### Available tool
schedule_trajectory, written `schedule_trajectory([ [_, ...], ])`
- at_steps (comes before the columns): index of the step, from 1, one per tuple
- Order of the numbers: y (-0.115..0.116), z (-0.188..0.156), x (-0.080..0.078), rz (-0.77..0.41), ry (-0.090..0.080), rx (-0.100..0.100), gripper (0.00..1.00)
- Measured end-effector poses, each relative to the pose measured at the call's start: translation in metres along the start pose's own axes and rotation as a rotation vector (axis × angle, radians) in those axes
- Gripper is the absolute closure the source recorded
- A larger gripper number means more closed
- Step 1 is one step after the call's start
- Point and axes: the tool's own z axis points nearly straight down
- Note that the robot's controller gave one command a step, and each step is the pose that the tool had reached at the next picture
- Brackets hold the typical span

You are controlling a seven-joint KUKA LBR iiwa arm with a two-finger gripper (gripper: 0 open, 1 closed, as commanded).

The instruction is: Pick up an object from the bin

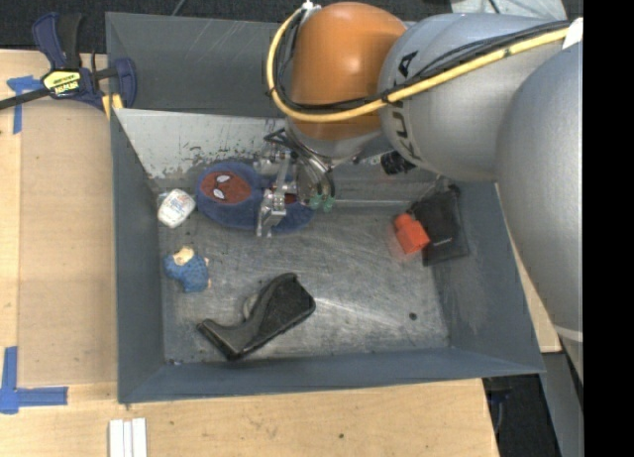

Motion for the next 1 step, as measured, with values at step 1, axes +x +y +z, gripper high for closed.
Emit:
schedule_trajectory([
  [1,0.0033,-0.0759,-0.0100,-0.008,-0.001,0.000,1.00],
])
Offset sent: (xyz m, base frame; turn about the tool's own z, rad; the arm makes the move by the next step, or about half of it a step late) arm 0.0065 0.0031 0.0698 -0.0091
